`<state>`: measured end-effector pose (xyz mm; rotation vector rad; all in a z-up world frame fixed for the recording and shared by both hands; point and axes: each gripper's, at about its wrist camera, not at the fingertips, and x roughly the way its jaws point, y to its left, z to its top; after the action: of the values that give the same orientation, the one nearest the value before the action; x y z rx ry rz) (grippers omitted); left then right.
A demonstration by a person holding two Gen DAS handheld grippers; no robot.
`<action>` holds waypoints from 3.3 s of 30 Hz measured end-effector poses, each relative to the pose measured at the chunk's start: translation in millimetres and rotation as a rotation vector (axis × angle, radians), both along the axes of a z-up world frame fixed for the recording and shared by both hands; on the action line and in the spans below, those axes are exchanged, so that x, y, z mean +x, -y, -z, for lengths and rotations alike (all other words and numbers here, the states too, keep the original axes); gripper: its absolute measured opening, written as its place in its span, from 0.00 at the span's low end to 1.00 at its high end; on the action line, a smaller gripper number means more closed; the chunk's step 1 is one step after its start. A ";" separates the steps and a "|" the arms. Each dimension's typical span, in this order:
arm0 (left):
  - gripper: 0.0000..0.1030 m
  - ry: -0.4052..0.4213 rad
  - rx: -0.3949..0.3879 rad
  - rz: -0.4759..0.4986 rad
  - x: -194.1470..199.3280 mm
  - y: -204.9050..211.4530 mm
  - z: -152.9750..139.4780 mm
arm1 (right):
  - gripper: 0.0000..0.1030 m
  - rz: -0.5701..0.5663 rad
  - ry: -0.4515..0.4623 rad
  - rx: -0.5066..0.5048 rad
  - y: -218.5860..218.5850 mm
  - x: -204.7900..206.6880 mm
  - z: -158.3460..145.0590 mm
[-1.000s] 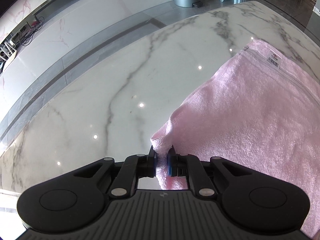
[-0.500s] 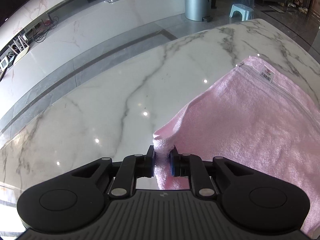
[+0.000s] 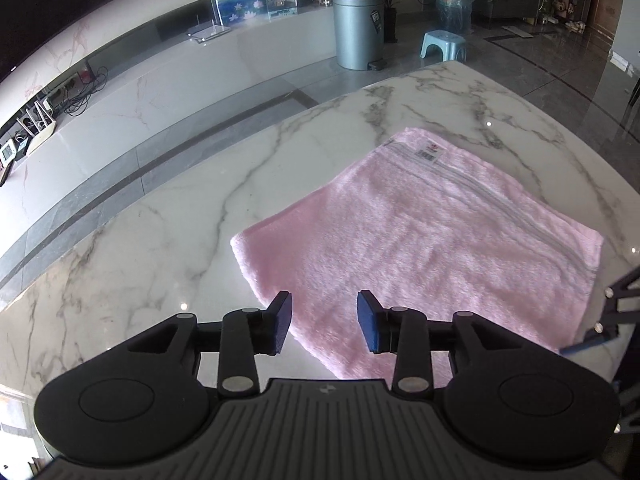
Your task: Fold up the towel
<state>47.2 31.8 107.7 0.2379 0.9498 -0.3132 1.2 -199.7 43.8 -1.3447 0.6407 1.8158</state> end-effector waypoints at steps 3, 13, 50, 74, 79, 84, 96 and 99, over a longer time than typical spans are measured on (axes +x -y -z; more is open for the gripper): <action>0.42 0.005 -0.046 -0.013 -47.4 11.5 -8.7 | 0.31 0.074 0.000 0.037 5.4 19.0 -4.7; 0.48 0.133 0.208 0.306 -176.1 75.0 30.9 | 0.37 0.035 0.025 0.147 52.8 72.3 -17.4; 0.47 -0.102 0.206 0.640 -136.4 95.5 111.7 | 0.39 -0.622 0.244 0.024 24.9 125.7 46.4; 0.12 -0.229 0.131 0.620 -104.3 85.6 111.3 | 0.11 -0.586 0.174 -0.108 21.8 111.8 50.1; 0.09 -0.221 0.141 0.624 -108.2 87.3 111.8 | 0.07 -0.606 0.176 -0.102 40.2 101.5 50.5; 0.07 -0.232 0.158 0.635 -109.2 88.2 111.8 | 0.05 -0.617 0.166 -0.098 62.4 91.7 47.4; 0.06 -0.203 0.180 0.660 -114.6 83.3 81.3 | 0.04 -0.618 0.146 -0.087 91.5 79.9 26.2; 0.06 -0.191 0.176 0.656 -111.0 82.0 76.3 | 0.04 -0.620 0.150 -0.077 92.1 82.5 16.4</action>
<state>-63.8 -50.1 31.4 0.6944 1.0713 -0.8670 83.7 -291.8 27.4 -1.8559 0.2199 2.1454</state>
